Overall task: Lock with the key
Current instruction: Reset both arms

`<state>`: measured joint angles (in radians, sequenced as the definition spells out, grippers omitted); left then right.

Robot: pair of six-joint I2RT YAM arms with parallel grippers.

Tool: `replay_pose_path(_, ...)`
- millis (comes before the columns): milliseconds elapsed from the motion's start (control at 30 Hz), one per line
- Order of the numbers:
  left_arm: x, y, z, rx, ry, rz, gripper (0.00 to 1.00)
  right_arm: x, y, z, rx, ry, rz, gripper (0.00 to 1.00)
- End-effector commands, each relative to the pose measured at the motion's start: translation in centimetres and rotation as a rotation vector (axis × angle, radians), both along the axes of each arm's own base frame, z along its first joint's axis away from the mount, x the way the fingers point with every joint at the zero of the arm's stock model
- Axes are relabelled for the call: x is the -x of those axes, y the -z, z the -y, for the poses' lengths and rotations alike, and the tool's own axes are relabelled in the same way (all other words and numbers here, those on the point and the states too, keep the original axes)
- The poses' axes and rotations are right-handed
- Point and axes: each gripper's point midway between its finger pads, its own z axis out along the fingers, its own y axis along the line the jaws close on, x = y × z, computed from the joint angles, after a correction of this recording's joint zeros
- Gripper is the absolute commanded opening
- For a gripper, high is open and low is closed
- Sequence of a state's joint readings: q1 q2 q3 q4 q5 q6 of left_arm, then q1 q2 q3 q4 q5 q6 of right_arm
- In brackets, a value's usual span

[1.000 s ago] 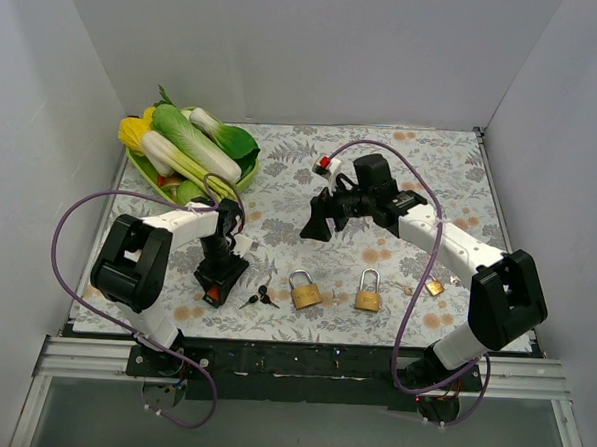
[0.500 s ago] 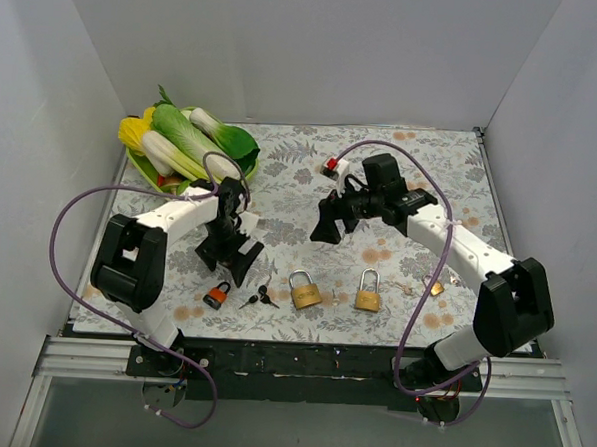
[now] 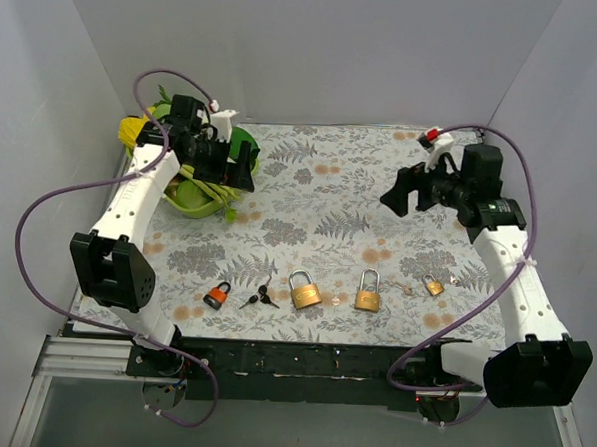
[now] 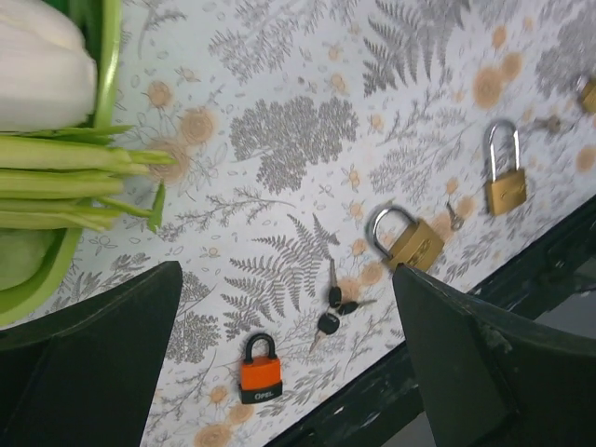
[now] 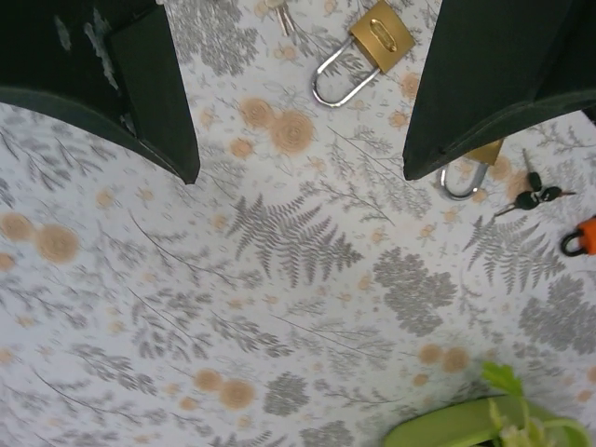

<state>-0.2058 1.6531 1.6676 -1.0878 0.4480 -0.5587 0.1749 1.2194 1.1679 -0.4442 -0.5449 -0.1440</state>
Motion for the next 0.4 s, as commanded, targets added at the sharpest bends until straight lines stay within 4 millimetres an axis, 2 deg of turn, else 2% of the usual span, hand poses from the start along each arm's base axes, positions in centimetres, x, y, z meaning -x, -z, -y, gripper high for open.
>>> replay_pose_path(0, -1.7, -2.5, -2.4, 0.170, -0.180, 0.000, 0.98, 0.6, 0.7, 6.1, 0.031, 0.214, -0.037, 0.98)
replay_pose_path(33, -2.0, -2.3, -2.8, 0.168, -0.199, 0.004, 0.98, 0.9, 1.0, 6.6, 0.039, 0.231, -0.040, 0.98)
replay_pose_path(67, -2.4, -2.6, -3.2, 0.170, -0.222, 0.038, 0.98, 1.1, 1.6, 8.9, 0.051, 0.304, -0.038, 0.98)
replay_pose_path(100, -2.2, -2.0, -3.3, 0.162, -0.230, 0.037, 0.98, 1.3, 1.8, 9.4, 0.058, 0.320, -0.034, 0.98)
replay_pose_path(167, -2.5, -2.7, -3.4, 0.168, -0.242, 0.090, 0.98, 2.0, 2.6, 10.2, 0.070, 0.345, -0.026, 0.98)
replay_pose_path(367, -1.5, -1.7, -4.3, 0.105, -0.236, 0.090, 0.98, 3.2, 2.4, 8.8, 0.019, 0.288, -0.023, 0.98)
